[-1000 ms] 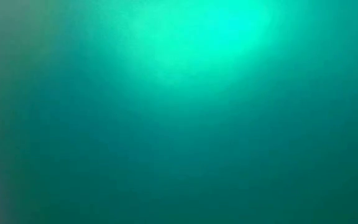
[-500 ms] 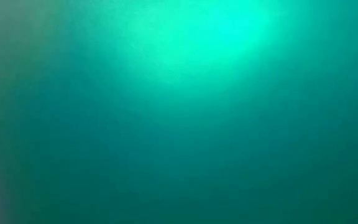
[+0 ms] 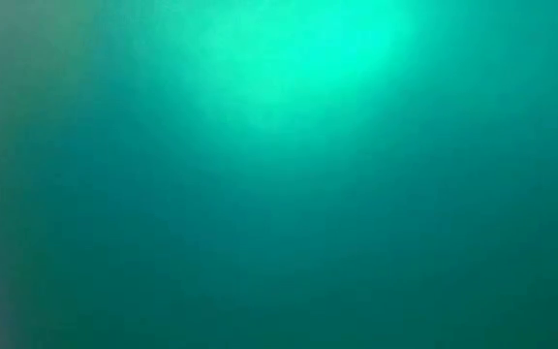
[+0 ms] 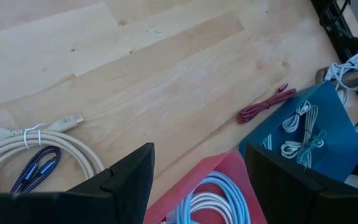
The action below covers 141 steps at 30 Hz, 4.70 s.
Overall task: Pick & Place USB Port
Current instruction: Put the top right brown HDMI cable into the red bin
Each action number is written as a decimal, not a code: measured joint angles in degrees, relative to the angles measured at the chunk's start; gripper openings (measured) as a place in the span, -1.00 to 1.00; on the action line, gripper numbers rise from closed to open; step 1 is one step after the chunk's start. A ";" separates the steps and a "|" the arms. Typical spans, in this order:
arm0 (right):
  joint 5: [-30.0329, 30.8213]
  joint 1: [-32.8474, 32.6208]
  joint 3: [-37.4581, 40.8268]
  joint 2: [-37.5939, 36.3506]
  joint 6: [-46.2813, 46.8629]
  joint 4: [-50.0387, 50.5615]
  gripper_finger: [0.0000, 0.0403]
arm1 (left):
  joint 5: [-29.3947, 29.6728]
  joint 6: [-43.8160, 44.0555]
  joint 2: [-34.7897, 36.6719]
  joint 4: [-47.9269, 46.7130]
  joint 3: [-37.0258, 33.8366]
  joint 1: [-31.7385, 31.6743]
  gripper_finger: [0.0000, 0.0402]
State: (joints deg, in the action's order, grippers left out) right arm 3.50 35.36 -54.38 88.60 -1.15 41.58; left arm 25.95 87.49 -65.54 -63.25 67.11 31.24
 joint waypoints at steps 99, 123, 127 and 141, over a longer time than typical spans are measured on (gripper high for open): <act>-26.33 -45.43 -13.44 -19.47 51.44 -85.35 -0.83 | -36.45 -28.98 -31.69 108.73 13.61 -22.79 -0.43; -19.53 -44.31 -13.38 -31.52 33.40 -54.16 -0.02 | -1.19 29.25 -22.15 29.56 11.02 16.56 -0.76; -18.41 -44.83 -13.27 -31.04 33.15 -51.95 -0.02 | 3.59 45.96 -21.74 29.47 4.34 23.31 -0.76; -18.40 -45.55 -13.25 -28.63 35.15 -51.75 -0.01 | 5.99 47.48 -21.90 54.78 -17.88 22.35 -0.76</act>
State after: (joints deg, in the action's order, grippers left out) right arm -14.90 -10.19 -67.64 59.96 34.00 -10.18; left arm 31.94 134.97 -87.44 -8.47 49.23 53.58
